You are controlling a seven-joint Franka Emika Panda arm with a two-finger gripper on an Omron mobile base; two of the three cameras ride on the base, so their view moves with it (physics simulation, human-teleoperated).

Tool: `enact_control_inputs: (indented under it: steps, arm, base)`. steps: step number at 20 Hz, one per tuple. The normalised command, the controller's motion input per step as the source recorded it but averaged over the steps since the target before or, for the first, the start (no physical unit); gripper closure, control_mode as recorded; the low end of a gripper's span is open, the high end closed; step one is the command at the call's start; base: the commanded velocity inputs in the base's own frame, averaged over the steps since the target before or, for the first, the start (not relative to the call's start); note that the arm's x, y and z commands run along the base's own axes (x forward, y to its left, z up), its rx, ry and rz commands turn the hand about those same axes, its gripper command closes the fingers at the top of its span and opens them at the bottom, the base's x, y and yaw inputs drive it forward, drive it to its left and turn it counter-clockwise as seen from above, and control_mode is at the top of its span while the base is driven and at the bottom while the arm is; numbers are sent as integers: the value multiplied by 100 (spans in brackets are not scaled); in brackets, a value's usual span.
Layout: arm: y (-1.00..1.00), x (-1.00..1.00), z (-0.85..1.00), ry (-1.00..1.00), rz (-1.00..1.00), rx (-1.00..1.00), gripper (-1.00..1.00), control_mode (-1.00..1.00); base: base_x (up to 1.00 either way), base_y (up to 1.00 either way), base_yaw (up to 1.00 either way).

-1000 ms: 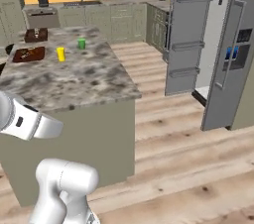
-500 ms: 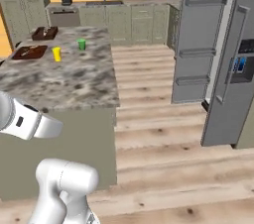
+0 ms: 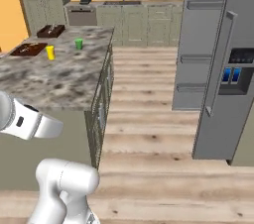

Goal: Gather the garlic and mushroom from the fridge and place them on a tray on the dining counter. Then gather the chicken drumstick and fish from the fridge and place them on the other tray.

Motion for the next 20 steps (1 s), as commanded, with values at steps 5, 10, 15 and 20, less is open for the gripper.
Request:
enact_control_inputs:
  steps: [5,10,15,20]
  arm:
    - [0,0,0,0,0,0,-100,100]
    - [0,0,0,0,0,0,-100,100]
    - [0,0,0,0,0,0,-100,100]
    - [0,0,0,0,0,0,-100,100]
  base:
    - [59,-76,30]
    - [72,-70,30]
    - [82,-71,28]
    - [93,-71,26]
